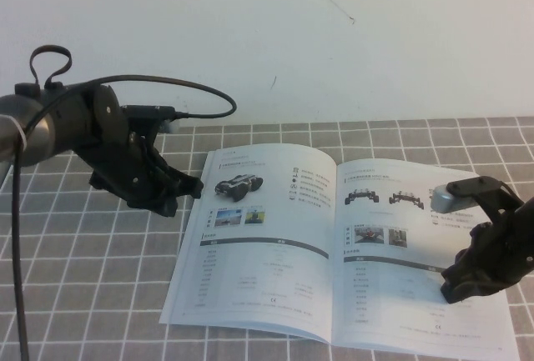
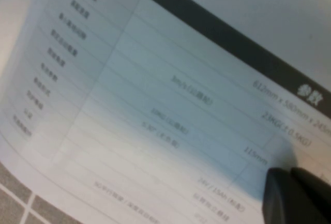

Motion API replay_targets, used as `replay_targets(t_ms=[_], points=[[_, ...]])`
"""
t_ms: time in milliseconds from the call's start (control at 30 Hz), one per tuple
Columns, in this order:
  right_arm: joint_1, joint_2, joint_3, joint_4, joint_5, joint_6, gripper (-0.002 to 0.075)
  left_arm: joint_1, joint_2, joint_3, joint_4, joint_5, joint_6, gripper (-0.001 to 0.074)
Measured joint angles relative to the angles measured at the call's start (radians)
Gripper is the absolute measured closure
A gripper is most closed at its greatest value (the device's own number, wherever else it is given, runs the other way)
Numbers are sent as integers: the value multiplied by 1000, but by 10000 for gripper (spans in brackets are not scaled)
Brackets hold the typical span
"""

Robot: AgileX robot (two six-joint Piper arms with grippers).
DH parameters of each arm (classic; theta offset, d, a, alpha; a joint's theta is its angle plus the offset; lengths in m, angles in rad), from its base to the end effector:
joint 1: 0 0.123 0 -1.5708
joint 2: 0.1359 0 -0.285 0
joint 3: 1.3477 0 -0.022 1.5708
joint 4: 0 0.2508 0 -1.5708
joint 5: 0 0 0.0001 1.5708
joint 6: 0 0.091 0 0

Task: Close book
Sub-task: 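Close the open booklet and leave it lying on the table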

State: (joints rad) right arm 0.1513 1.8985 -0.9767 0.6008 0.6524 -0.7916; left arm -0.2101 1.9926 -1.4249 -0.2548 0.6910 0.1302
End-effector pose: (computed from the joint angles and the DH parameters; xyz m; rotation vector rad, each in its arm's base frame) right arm 0.3184 0.0802 0.1227 -0.6834 2.8228 0.4947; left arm 0.4073 -0.1018 0.1862 0.2410 2.7270 -0.2991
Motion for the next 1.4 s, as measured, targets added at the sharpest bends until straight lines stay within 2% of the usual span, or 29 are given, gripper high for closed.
replay_targets(t_ms=[367,1033,1400], points=[[0,2,-2,0,2,-1,729,0,77,0,-52,-127,17,738],[0,2,-2,0,2,-5,729,-38,97,-4,-142,-130,114,738],[0,2,-2,0,2,-7,729,-75,119,-139,-547,129,306,738]])
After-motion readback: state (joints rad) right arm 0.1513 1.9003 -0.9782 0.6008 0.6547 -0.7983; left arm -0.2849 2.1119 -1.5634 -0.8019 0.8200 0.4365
